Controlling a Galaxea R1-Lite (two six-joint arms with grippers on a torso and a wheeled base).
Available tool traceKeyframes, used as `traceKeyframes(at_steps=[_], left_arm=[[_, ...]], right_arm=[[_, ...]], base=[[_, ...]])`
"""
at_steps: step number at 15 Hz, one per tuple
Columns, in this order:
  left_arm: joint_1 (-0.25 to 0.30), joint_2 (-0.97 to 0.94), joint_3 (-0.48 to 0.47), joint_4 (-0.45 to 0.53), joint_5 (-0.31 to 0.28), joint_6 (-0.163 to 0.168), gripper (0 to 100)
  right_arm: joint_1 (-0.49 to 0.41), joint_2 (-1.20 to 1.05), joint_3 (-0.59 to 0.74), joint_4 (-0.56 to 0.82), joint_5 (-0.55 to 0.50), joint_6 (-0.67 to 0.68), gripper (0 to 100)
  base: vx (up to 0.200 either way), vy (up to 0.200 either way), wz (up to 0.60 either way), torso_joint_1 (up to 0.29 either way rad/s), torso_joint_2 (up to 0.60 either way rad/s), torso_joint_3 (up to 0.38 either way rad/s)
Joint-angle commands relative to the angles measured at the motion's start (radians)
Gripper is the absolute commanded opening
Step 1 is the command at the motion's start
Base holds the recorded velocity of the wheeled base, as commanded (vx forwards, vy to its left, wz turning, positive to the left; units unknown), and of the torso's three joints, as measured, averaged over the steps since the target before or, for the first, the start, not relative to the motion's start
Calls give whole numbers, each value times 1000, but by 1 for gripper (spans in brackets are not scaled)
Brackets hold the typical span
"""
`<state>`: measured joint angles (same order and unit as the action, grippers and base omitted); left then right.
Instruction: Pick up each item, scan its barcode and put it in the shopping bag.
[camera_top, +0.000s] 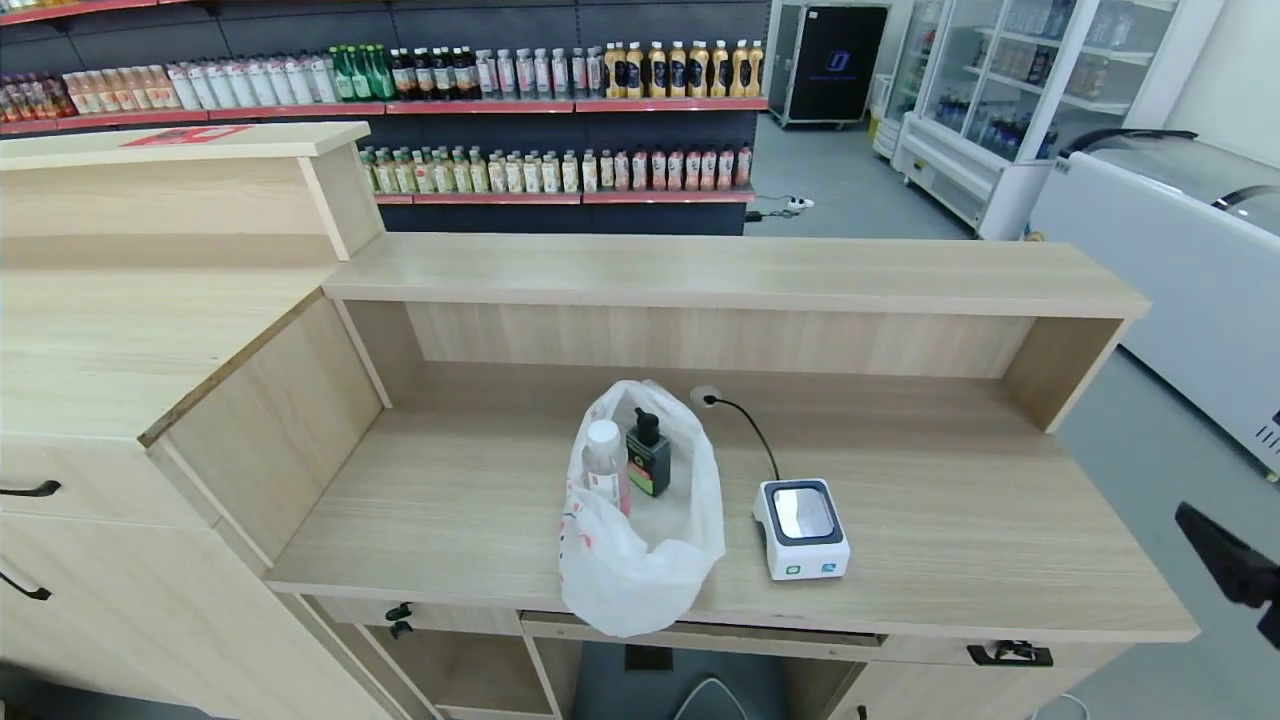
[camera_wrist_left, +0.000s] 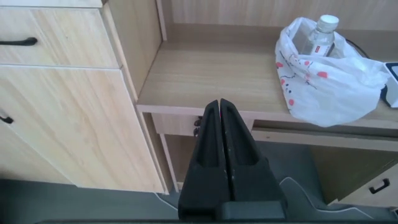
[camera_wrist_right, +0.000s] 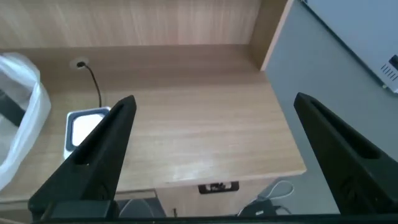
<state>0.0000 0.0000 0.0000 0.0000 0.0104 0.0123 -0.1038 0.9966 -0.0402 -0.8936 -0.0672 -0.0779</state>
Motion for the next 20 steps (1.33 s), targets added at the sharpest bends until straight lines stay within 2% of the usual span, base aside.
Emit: traceKeyframes(at_steps=[1,5,8,11,20], left_arm=[[0,0,0,0,0,0,0],[0,0,0,0,0,0,0],[0,0,0,0,0,0,0],[0,0,0,0,0,0,0],[0,0,0,0,0,0,0]], right_arm=[[58,-319,40,252,1,36,100],[81,-727,40,644,1,70,100],[81,-937,40,794,0,87,100],[111,-992,40,806,1,90,100],[111,-994,40,806,-5,105,100]], base=[[0,0,0,0,0,0],[0,0,0,0,0,0],[0,0,0,0,0,0],[0,0,0,0,0,0],[0,0,0,0,0,0]])
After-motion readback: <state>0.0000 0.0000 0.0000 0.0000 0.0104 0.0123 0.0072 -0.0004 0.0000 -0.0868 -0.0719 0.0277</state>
